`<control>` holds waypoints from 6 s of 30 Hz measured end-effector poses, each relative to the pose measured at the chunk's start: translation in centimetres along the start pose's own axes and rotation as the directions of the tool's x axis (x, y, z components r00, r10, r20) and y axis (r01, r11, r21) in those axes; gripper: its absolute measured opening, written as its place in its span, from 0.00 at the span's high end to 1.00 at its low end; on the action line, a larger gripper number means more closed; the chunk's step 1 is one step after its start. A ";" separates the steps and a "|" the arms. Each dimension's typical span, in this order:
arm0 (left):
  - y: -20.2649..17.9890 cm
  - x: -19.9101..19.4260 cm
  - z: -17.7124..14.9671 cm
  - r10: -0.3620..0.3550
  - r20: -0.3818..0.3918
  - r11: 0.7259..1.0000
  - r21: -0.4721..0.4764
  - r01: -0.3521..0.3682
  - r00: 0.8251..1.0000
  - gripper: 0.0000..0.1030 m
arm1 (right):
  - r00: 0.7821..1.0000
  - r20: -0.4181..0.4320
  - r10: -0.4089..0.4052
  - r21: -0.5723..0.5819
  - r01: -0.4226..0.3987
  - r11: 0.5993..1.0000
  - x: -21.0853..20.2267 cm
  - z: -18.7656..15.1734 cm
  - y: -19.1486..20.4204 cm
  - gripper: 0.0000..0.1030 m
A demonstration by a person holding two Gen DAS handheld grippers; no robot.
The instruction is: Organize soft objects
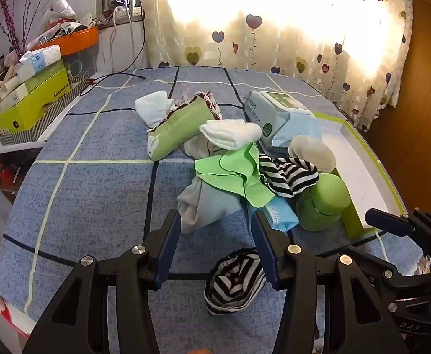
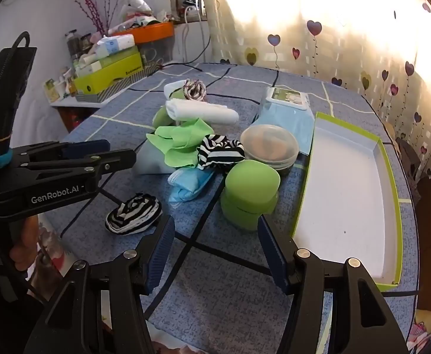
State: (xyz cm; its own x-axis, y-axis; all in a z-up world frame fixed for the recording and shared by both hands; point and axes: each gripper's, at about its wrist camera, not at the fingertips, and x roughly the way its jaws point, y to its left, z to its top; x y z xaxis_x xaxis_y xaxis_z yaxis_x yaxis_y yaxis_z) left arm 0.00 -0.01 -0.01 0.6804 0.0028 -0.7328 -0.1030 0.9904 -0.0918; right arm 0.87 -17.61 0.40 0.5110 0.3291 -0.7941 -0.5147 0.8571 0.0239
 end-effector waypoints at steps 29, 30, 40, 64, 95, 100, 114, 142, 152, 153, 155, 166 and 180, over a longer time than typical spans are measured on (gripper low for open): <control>0.2 0.3 -0.4 -0.006 -0.036 1.000 -0.004 0.006 0.999 0.51 | 1.000 0.009 0.006 0.002 -0.006 1.000 -0.2 0.3 0.0 0.43; 0.2 0.3 -0.5 -0.006 -0.037 1.000 -0.004 0.006 0.999 0.51 | 1.000 0.010 0.005 0.002 -0.005 1.000 -0.1 0.3 0.0 0.43; 0.3 0.3 -0.4 -0.002 -0.043 1.000 -0.010 0.002 0.999 0.51 | 1.000 0.014 0.010 -0.003 -0.010 1.000 -0.5 0.6 0.2 0.43; 1.0 0.3 -0.5 -0.066 -0.040 0.997 -0.047 0.064 0.997 0.51 | 1.000 0.017 0.011 -0.003 -0.011 1.000 -0.5 0.6 0.2 0.43; 0.8 -0.9 -0.5 -0.111 0.016 0.994 -0.015 0.111 0.994 0.51 | 1.000 0.023 0.016 -0.004 -0.016 1.000 -0.7 1.0 0.4 0.43; 0.7 -0.9 -0.5 -0.115 0.015 0.993 -0.013 0.115 0.993 0.51 | 0.999 0.026 0.019 -0.005 -0.019 1.000 -0.9 0.9 0.4 0.43; 0.8 -0.8 -0.9 -0.133 -0.004 0.991 -0.005 0.133 0.991 0.51 | 0.999 0.032 0.026 -0.006 -0.026 1.000 -1.0 1.0 0.4 0.43; 0.7 1.3 -3.4 -0.160 -0.099 0.983 0.077 0.167 0.982 0.51 | 0.996 0.059 0.067 0.017 -0.068 0.998 -0.4 0.3 -0.7 0.42; 0.0 3.7 -5.0 -0.179 -0.164 0.976 0.095 0.196 0.970 0.51 | 0.996 0.059 0.064 0.012 -0.065 0.998 -0.5 0.2 -0.7 0.42; -0.1 3.7 -5.1 -0.178 -0.162 0.976 0.099 0.195 0.971 0.51 | 0.996 0.059 0.062 0.012 -0.063 0.998 -0.5 0.2 -0.8 0.42; -0.1 3.7 -5.2 -0.178 -0.154 0.975 0.105 0.195 0.972 0.51 | 0.996 0.060 0.060 0.012 -0.061 0.998 -0.5 0.3 -0.8 0.42; 0.8 3.3 -4.8 -0.221 -0.140 0.970 0.076 0.232 0.965 0.84 | 0.996 0.076 0.037 -0.008 -0.036 0.999 -0.1 2.3 -0.1 0.42; 4.9 0.8 -2.3 -0.223 -0.017 0.975 -0.012 0.223 0.975 0.84 | 0.997 0.069 0.030 -0.099 -0.023 0.995 4.6 7.8 2.5 0.42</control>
State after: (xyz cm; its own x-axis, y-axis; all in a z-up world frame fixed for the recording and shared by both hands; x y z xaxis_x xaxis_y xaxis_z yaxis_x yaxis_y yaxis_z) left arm -1.64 4.49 -2.55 0.6735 -0.2207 -0.7054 0.0427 0.9644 -0.2609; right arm 7.32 -10.83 1.54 0.5415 0.3812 -0.7493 -0.5923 0.8055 -0.0182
